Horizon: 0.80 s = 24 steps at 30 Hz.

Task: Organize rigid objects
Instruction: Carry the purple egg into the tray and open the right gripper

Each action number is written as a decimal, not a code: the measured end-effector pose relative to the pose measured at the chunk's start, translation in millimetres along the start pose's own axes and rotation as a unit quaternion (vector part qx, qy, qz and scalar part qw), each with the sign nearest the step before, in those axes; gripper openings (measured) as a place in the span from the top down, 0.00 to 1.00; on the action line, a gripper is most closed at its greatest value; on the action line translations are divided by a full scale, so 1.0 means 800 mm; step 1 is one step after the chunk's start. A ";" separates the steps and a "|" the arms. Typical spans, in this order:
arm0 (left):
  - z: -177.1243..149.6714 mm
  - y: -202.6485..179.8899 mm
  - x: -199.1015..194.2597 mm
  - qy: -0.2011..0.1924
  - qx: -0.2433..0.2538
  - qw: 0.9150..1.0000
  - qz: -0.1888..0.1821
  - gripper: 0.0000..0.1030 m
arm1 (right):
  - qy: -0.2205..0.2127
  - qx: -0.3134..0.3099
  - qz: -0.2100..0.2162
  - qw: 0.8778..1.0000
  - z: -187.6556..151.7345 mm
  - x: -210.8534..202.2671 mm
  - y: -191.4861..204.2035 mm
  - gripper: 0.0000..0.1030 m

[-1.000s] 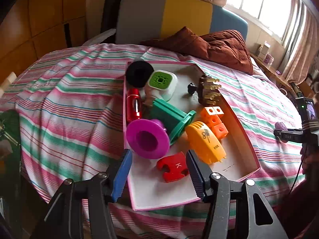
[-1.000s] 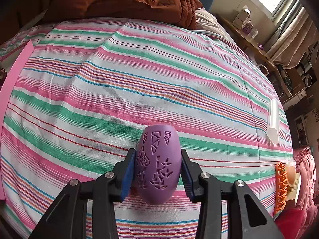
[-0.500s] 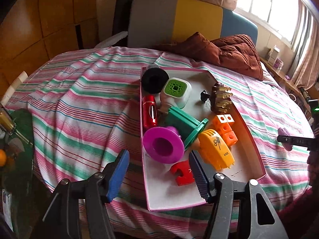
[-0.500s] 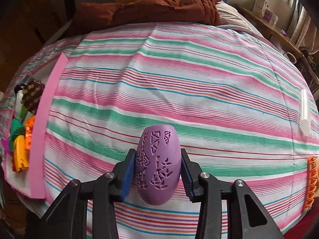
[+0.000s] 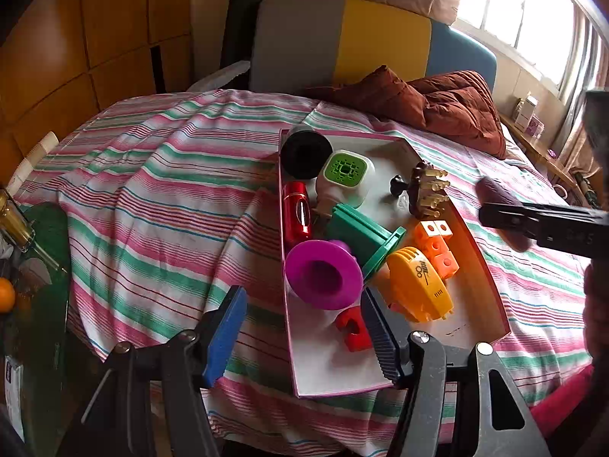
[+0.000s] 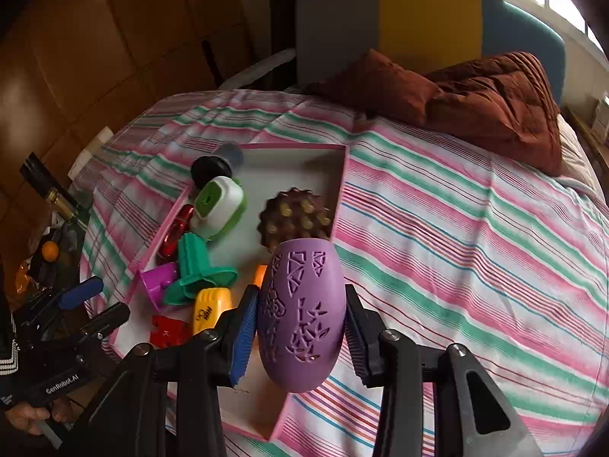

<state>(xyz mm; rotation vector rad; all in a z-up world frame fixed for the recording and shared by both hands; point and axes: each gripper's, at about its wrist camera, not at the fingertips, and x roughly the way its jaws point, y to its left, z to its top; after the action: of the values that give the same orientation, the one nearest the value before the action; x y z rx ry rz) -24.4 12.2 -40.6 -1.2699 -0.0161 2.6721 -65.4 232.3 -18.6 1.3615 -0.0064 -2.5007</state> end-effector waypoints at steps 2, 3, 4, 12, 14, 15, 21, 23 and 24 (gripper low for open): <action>0.000 0.002 0.000 -0.001 -0.001 1.000 0.002 0.38 | 0.007 -0.017 0.005 1.000 0.010 0.014 0.020 0.59; -0.001 0.003 0.000 -0.001 -0.003 1.000 0.004 0.37 | 0.011 -0.025 0.007 1.000 0.015 0.021 0.028 0.59; -0.001 0.005 0.000 -0.001 -0.005 1.000 0.005 0.36 | 0.015 -0.032 0.008 0.999 0.021 0.028 0.036 0.59; -0.001 0.014 0.004 0.001 -0.013 1.000 0.012 0.32 | 0.044 -0.057 -0.008 0.997 0.054 0.087 0.066 0.62; -0.002 0.016 0.006 0.003 -0.015 1.000 0.013 0.32 | 0.038 -0.062 -0.017 0.997 0.058 0.093 0.070 0.61; -0.002 0.017 0.007 0.004 -0.017 1.000 0.013 0.32 | 0.037 -0.061 -0.019 0.997 0.059 0.095 0.070 0.61; -0.003 0.021 0.010 0.006 -0.021 1.000 0.016 0.32 | 0.037 -0.061 -0.017 0.997 0.056 0.101 0.071 0.60; -0.003 0.021 0.011 0.006 -0.020 1.000 0.019 0.30 | 0.035 -0.059 -0.020 0.997 0.055 0.101 0.070 0.60; -0.003 0.021 0.011 0.005 -0.020 1.000 0.021 0.28 | 0.035 -0.056 -0.021 0.998 0.054 0.101 0.070 0.60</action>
<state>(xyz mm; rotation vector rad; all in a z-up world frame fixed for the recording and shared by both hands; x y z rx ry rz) -30.2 -2.9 -50.2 -1.3104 -0.0406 2.7138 -127.9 152.1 -53.5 1.4161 0.1764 -2.4451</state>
